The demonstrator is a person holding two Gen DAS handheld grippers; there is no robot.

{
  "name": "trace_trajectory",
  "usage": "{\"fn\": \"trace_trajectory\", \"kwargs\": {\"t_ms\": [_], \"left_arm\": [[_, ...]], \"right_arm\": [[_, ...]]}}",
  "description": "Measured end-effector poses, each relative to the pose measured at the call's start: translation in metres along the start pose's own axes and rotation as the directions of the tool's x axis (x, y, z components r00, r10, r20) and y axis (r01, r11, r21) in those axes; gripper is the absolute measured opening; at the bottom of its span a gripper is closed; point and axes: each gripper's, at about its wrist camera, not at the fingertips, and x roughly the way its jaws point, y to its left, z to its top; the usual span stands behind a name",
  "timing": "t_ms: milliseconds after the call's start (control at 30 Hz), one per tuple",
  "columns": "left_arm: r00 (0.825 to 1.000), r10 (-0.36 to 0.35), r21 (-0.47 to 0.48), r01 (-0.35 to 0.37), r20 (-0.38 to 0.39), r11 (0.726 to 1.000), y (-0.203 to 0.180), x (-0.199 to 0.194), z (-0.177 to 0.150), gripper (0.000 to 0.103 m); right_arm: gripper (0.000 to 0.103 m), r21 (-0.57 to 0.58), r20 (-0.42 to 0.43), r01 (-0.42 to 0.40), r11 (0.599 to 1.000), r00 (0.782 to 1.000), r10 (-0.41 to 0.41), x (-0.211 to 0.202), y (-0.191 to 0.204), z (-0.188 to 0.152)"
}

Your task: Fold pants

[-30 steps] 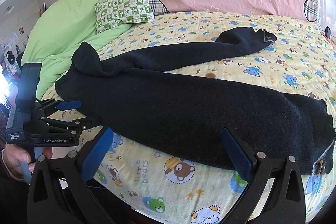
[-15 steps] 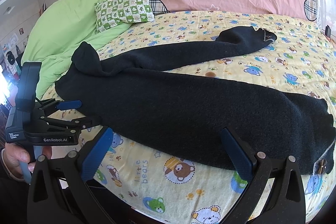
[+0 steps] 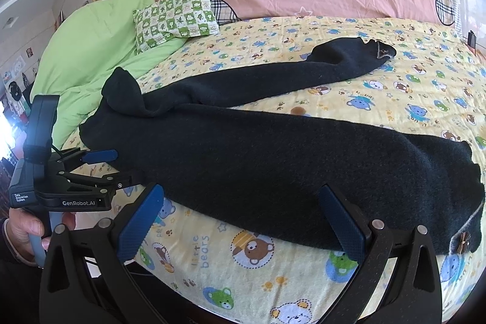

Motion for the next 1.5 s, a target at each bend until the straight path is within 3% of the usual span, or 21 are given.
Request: {"fn": "trace_trajectory", "kwargs": {"t_ms": [267, 567, 1033, 1133, 1200, 1367, 1500], "left_arm": [[1.000, -0.014, 0.029, 0.013, 0.013, 0.999, -0.003, 0.003, 0.023, 0.085], [0.998, -0.051, 0.146, 0.047, 0.024, 0.988, -0.026, 0.018, 0.066, 0.085], [0.993, -0.111, 0.361, 0.122, -0.050, 0.925, -0.071, 0.078, 0.136, 0.085], [0.988, -0.131, 0.404, 0.155, -0.086, 0.902, -0.080, 0.093, 0.145, 0.085], [0.985, -0.131, 0.432, 0.165, -0.109, 0.887, -0.087, 0.104, 0.149, 0.085], [0.979, -0.147, 0.455, 0.196, -0.140, 0.869, -0.092, 0.120, 0.156, 0.087], [0.977, -0.159, 0.472, 0.209, -0.145, 0.857, -0.091, 0.126, 0.161, 0.087]], "right_arm": [[0.103, 0.035, 0.014, 0.024, 0.999, 1.000, -0.025, -0.002, -0.017, 0.015], [0.103, 0.077, -0.003, 0.045, 0.996, 0.999, -0.045, 0.006, -0.049, 0.042], [0.101, 0.236, -0.045, 0.046, 0.971, 0.998, -0.036, 0.047, -0.151, 0.131], [0.087, 0.317, -0.051, 0.026, 0.948, 0.999, -0.011, 0.061, -0.180, 0.146], [0.071, 0.360, -0.067, 0.029, 0.933, 0.998, -0.005, 0.074, -0.196, 0.153], [0.066, 0.451, -0.128, 0.060, 0.890, 0.992, -0.002, 0.108, -0.230, 0.163], [0.055, 0.486, -0.132, 0.059, 0.872, 0.991, 0.006, 0.123, -0.244, 0.167]]}}
